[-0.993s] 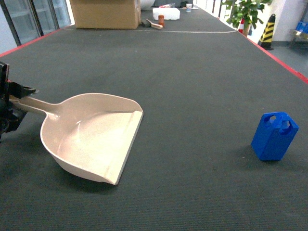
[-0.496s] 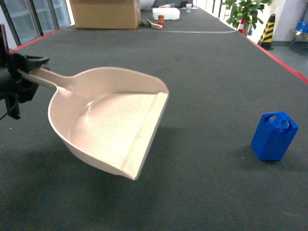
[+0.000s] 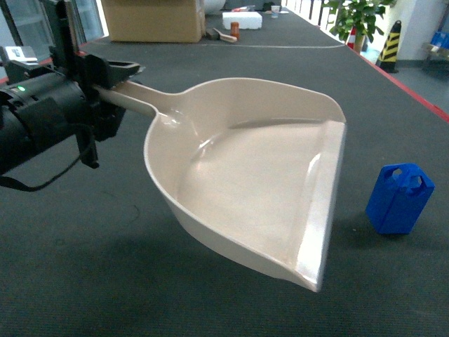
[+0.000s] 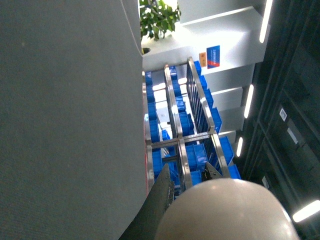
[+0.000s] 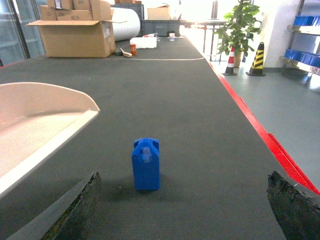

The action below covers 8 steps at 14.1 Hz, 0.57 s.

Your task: Place part in tray to right shelf

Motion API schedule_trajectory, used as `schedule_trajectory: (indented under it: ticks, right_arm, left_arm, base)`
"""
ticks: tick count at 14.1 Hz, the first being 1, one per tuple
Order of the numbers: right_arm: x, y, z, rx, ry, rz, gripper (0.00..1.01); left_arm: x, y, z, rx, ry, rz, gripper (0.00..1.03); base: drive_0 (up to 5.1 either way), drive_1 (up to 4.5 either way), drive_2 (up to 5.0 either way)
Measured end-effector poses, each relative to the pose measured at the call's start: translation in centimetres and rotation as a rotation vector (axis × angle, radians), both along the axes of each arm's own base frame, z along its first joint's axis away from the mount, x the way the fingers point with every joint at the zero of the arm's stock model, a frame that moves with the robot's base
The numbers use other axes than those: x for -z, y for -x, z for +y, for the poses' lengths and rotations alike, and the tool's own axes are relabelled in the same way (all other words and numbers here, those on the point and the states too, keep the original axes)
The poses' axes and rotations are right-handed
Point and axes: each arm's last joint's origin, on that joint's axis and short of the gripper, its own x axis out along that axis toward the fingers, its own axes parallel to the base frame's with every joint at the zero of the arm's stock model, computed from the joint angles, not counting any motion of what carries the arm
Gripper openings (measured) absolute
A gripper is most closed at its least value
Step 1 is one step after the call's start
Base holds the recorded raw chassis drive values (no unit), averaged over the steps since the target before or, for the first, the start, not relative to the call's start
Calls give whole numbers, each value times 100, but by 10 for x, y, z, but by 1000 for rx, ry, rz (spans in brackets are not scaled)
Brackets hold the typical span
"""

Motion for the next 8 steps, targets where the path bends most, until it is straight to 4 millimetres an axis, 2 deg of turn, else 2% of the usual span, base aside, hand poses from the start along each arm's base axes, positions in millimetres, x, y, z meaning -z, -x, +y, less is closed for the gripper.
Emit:
schedule_trajectory:
  ticks: [3, 8]
  right_arm:
    - [0, 0, 0, 0, 0, 0, 98]
    - [0, 0, 0, 0, 0, 0, 98]
  left_arm:
    - [18, -2, -26, 35, 20, 55, 14]
    - [20, -4, -33, 21, 104, 99, 14]
  base:
    - [0, 0, 0]
    - [0, 0, 0]
